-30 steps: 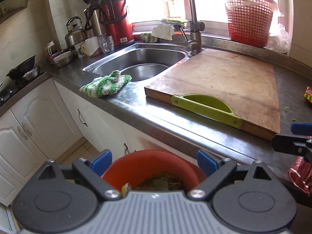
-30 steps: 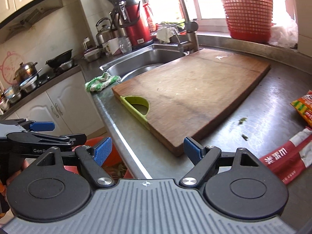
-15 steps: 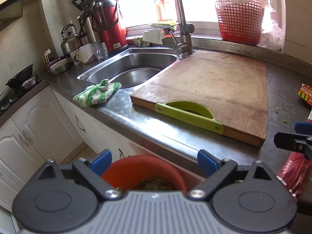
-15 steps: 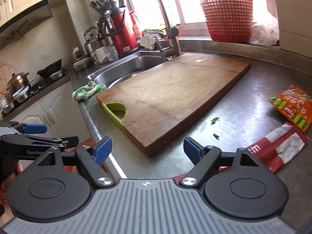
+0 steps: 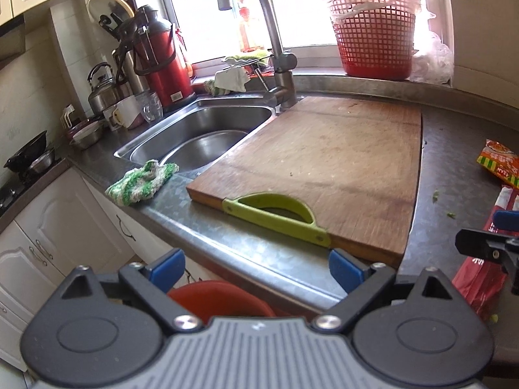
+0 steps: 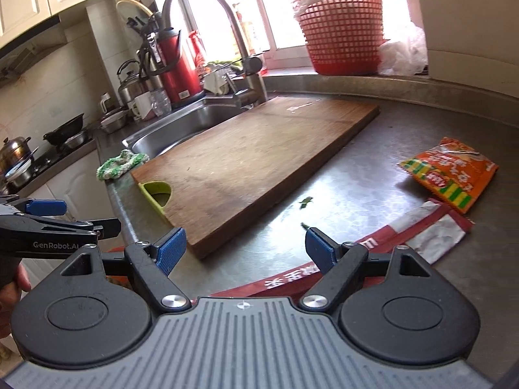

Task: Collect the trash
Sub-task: 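Move both open tools back to the counter toward the orange packet, then grasp the orange snack packet with the right tool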

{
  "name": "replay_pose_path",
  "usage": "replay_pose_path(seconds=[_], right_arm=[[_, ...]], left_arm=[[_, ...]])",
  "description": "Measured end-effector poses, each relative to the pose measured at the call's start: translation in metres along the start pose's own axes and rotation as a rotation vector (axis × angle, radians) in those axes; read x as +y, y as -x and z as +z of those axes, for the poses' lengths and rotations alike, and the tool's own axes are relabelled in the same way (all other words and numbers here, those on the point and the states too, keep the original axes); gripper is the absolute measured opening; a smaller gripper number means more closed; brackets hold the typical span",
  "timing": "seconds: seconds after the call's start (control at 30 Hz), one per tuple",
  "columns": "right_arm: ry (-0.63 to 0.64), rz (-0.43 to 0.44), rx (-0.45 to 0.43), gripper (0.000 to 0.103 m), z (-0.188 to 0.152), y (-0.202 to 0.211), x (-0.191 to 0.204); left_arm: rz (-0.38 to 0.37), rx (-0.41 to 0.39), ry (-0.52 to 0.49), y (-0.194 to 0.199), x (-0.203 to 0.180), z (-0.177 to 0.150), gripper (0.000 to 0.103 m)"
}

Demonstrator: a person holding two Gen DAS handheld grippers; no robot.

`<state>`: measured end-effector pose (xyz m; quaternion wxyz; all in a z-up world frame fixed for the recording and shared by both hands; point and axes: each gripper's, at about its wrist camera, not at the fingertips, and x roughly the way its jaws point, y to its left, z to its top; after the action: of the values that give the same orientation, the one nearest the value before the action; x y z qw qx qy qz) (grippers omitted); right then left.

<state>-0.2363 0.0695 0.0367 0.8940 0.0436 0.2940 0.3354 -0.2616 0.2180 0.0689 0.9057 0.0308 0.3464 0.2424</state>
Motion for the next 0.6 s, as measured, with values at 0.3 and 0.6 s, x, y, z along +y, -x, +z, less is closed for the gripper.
replay_pose_path(seconds=[0.3, 0.6], right_arm=[[-0.034, -0.046, -0.031, 0.101, -0.004, 0.013, -0.011], [-0.063, -0.107, -0.070, 0.101, -0.007, 0.029, -0.024]], left_arm=[[0.024, -0.018, -0.013, 0.001, -0.010, 0.008, 0.098], [0.030, -0.018, -0.039, -0.002, -0.026, 0.015, 0.099]])
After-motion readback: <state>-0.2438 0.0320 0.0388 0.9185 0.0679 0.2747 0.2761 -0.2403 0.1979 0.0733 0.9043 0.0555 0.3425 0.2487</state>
